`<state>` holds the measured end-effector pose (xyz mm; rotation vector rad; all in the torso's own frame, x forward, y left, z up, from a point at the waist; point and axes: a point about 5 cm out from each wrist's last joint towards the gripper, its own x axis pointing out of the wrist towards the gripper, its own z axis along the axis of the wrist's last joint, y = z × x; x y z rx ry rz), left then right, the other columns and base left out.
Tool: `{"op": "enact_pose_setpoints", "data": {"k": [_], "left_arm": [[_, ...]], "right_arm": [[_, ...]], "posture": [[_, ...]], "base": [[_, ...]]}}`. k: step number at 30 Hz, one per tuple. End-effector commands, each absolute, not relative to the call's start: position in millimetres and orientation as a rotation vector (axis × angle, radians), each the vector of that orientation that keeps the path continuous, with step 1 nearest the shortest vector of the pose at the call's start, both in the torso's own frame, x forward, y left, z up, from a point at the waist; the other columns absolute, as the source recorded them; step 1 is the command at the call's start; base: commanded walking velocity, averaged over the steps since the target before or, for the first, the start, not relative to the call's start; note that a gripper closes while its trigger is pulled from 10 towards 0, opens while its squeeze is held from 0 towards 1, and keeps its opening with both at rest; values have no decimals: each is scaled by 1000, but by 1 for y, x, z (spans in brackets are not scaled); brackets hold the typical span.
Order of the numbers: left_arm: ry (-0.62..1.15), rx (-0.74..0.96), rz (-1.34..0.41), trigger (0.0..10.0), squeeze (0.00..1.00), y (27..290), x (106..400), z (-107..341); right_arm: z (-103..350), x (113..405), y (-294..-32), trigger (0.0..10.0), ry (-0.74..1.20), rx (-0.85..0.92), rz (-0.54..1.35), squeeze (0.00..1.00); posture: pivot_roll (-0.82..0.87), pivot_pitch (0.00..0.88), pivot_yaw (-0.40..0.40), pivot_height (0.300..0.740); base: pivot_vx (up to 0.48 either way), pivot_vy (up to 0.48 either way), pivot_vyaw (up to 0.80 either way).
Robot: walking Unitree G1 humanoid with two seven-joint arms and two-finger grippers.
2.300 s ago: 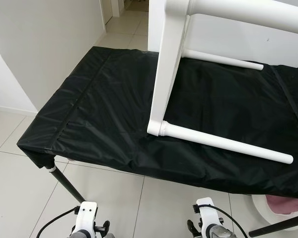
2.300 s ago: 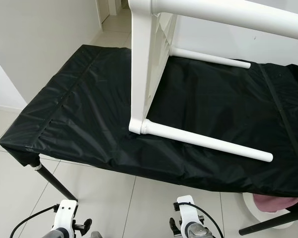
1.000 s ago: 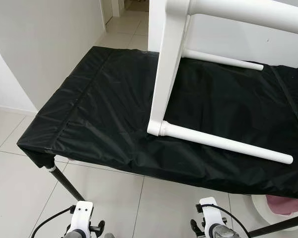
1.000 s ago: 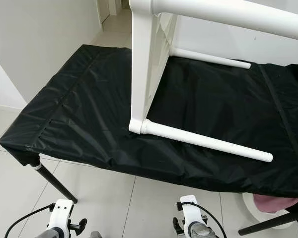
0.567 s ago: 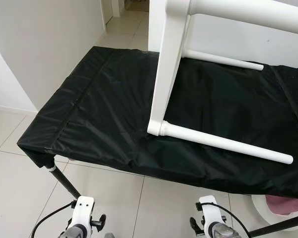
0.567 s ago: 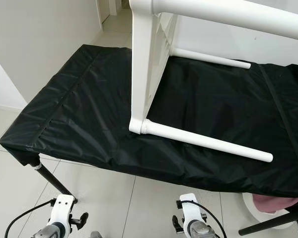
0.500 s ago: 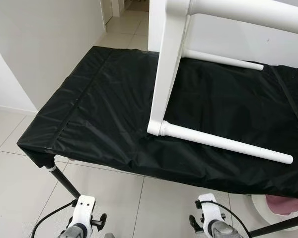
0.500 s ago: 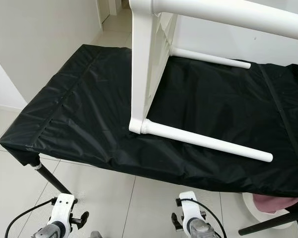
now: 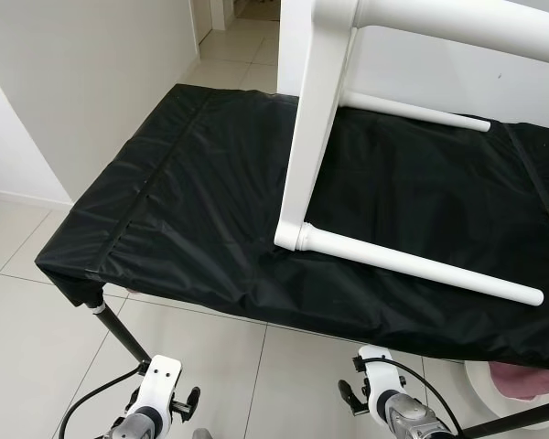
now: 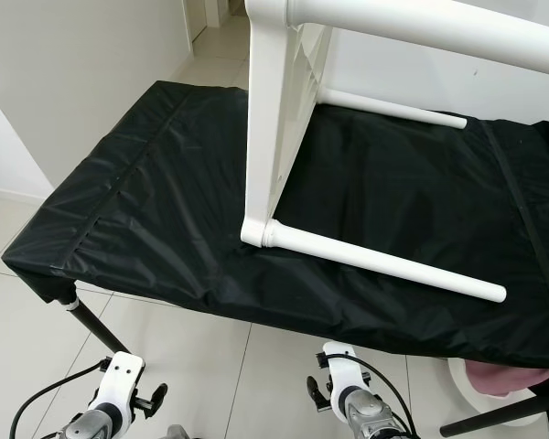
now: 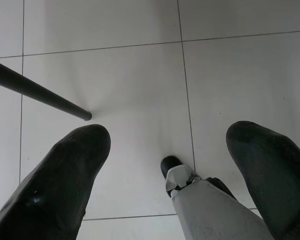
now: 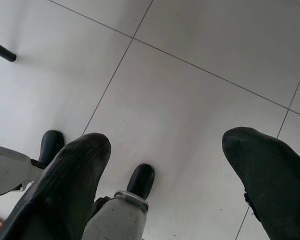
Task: Building children table
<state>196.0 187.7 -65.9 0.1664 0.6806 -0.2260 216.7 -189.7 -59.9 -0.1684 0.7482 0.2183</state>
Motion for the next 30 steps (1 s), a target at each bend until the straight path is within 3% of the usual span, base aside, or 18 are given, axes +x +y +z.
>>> {"op": "enact_pose_setpoints", "data": {"k": [1, 19, 30], "left_arm": [[711, 141, -326, 10000, 0, 187, 189, -69], [714, 104, -373, 10000, 0, 184, 181, -71], [610, 19, -595, 10000, 0, 176, 184, -60]], "right_arm": [[-60, 216, -189, 10000, 752, -174, 224, 0], [-62, 213, -184, 10000, 744, -178, 265, 0], [-51, 217, -174, 10000, 637, -129, 521, 0]], "posture": [[-40, 0, 25, 740], [-41, 12, 33, 740], [-43, 45, 38, 740]], "base": [[0, 0, 0], [0, 0, 0], [0, 0, 0]]}}
